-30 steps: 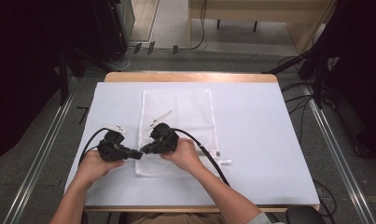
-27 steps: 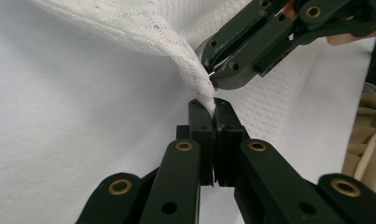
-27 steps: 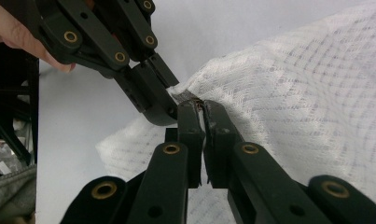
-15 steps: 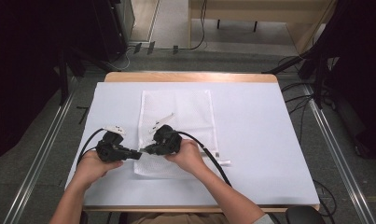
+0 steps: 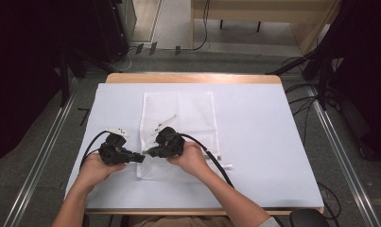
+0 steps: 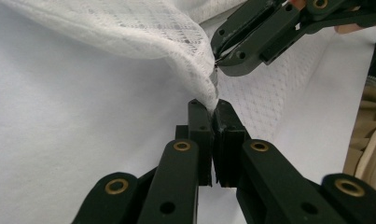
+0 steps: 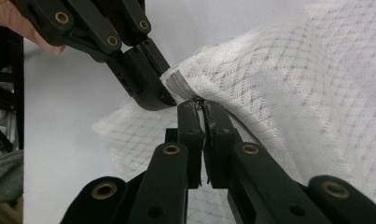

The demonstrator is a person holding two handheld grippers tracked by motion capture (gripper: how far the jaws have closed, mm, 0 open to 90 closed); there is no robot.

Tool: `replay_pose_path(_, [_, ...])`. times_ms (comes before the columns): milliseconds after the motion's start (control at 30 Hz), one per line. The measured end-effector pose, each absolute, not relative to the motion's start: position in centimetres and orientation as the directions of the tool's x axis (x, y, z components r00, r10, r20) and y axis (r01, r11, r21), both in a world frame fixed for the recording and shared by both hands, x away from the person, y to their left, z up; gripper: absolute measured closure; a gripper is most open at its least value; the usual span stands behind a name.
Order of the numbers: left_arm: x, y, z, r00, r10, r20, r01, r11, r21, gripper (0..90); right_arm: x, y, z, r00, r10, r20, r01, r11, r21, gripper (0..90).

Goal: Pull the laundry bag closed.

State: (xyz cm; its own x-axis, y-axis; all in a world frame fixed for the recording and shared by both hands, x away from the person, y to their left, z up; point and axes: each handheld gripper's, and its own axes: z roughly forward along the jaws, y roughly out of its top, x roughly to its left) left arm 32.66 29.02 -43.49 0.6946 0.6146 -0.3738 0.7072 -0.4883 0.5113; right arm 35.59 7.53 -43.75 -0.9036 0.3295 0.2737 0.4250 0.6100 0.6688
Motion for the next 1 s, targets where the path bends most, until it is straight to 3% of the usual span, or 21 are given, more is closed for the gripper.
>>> replay_pose_path(167, [32.9,28.7,-43.8,0.691,0.610,-0.387,0.714,-0.495,0.495,82.6,35.5,7.8,-43.8,-0.911,0.316,0.264,0.409,0.624,0.666,88.6])
replay_pose_path(400, [33.0,28.6,-43.6,0.685,0.615,-0.390,0.720,-0.489,0.492,87.8,35.6,8.0,-43.8,-0.912,0.305,0.274,0.409,0.628,0.662,88.5])
replay_pose_path(500, [32.9,28.7,-43.5,0.690,0.605,-0.398,0.717,-0.494,0.492,88.3,36.1,7.7,-44.2,-0.897,0.301,0.324,0.442,0.606,0.661,88.5])
replay_pose_path(600, [32.9,29.1,-43.5,0.681,0.611,-0.403,0.724,-0.481,0.494,88.6,36.1,7.6,-44.3,-0.901,0.297,0.317,0.434,0.600,0.672,88.6])
replay_pose_path(700, [32.9,30.1,-43.3,0.671,0.611,-0.420,0.732,-0.454,0.508,89.0,36.2,7.4,-44.5,-0.910,0.336,0.245,0.409,0.617,0.673,88.6])
replay_pose_path(767, [32.8,30.5,-43.4,0.658,0.616,-0.433,0.743,-0.441,0.503,88.9,36.9,6.6,-44.9,-0.880,0.363,0.306,0.471,0.590,0.656,88.6])
replay_pose_path(1000, [32.7,30.4,-43.4,0.673,0.620,-0.404,0.726,-0.446,0.524,88.1,36.8,5.8,-45.0,-0.889,0.350,0.295,0.454,0.598,0.660,88.5])
